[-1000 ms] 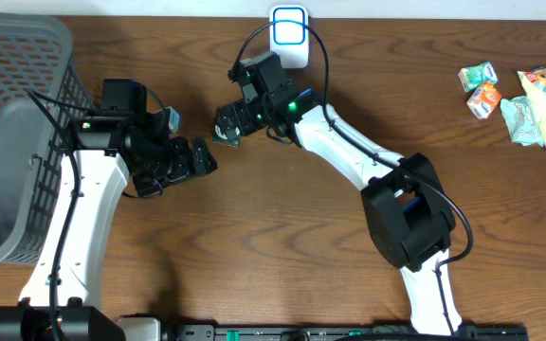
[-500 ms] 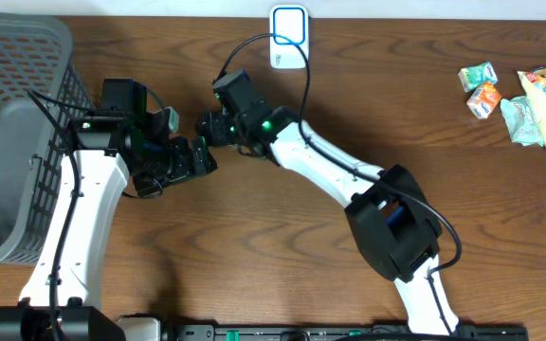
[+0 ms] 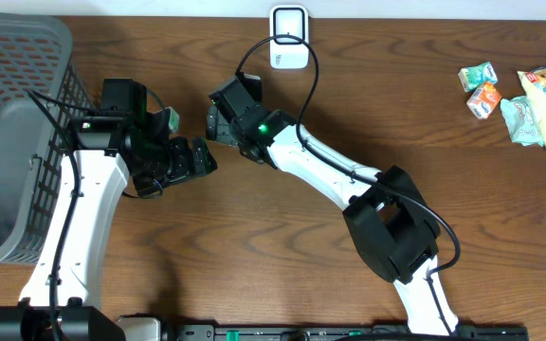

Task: Scan the item barcode

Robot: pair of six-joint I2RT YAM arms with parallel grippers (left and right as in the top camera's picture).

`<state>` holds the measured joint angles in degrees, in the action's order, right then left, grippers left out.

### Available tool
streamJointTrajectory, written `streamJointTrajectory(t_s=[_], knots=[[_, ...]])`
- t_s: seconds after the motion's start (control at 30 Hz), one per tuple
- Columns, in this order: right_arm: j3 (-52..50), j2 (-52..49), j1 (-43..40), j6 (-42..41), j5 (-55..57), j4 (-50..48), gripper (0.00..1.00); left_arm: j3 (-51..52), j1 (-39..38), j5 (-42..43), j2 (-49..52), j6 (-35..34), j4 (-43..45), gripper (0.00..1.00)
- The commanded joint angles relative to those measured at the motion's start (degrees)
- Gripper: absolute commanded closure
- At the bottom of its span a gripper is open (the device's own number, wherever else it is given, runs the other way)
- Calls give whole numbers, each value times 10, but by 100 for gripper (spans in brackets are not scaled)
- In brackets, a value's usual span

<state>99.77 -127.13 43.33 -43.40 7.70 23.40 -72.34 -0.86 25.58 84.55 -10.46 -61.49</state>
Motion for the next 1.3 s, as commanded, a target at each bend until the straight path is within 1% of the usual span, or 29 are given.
streamJointTrajectory(t_s=[0.0,0.3,0.47,0.8,0.87,1.0,1.07,1.1,1.17,1.27], knots=[[-2,-5,3,-18,23,2,12,1,-1,3,4,8,-2,2],[-2,-49,3,-74,25,-6,14,1,-1,3,4,8,-1,3],[-2,-79,4,-74,24,-14,16,1,-1,3,4,8,-1,2],[-2,-82,6,-73,25,-14,16,1,-1,3,4,8,-1,2],[-2,-82,6,-72,25,-14,17,1,-1,3,4,8,-1,2],[-2,-82,6,-40,25,-13,20,1,-1,3,4,8,-1,2],[-1,-82,5,-25,25,-7,14,1,-1,3,4,8,-1,2],[-1,-82,3,-25,27,0,14,1,-1,3,4,8,-1,2],[-1,-82,1,-24,27,15,14,1,-1,3,4,8,-1,2],[0,-79,-8,-17,27,47,20,1,-1,3,4,8,-1,2]])
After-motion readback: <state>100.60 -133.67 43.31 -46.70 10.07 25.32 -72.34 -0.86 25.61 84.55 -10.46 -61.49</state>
